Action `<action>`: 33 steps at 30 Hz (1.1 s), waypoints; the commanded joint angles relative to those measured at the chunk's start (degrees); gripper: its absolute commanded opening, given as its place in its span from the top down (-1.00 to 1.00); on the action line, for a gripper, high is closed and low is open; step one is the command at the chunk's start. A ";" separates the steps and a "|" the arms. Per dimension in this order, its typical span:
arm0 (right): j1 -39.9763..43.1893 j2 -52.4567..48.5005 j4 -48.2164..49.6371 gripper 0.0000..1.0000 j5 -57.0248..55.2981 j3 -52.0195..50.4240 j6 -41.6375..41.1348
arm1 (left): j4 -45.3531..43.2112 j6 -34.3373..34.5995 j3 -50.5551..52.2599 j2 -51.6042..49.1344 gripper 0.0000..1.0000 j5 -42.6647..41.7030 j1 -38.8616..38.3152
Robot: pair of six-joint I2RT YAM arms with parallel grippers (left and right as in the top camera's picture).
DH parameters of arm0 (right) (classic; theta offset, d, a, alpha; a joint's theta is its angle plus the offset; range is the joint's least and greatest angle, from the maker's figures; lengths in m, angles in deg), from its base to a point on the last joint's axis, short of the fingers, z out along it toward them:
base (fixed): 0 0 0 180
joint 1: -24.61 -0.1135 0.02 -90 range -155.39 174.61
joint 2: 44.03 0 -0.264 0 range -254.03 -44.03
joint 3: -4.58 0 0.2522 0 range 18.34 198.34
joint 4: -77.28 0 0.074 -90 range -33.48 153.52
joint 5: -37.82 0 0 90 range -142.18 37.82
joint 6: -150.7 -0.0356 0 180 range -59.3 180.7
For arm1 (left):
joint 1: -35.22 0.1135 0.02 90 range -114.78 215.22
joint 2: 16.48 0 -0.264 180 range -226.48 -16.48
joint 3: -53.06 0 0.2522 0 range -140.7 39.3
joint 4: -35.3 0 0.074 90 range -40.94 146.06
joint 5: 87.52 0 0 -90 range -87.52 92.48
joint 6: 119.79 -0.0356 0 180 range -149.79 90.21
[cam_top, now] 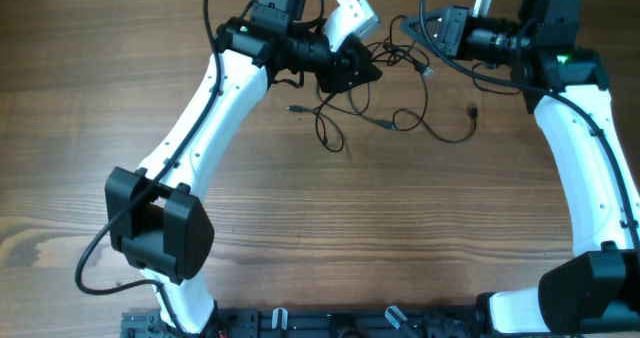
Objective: Untangle cables
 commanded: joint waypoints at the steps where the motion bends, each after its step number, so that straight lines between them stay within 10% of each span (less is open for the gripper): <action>1: 0.24 1.86 0.46 0.91 2.36 -0.09 -0.26 | -0.83 -1.20 -0.81 1.70 0.36 4.07 0.09; 19: 0.24 1.81 -3.96 0.91 -8.11 -0.09 0.92 | -2.71 0.00 -0.81 4.39 0.92 4.00 2.34; 33: 0.24 1.79 -10.40 0.91 -25.20 -0.09 0.07 | -3.52 3.78 -0.81 11.30 0.91 4.02 7.21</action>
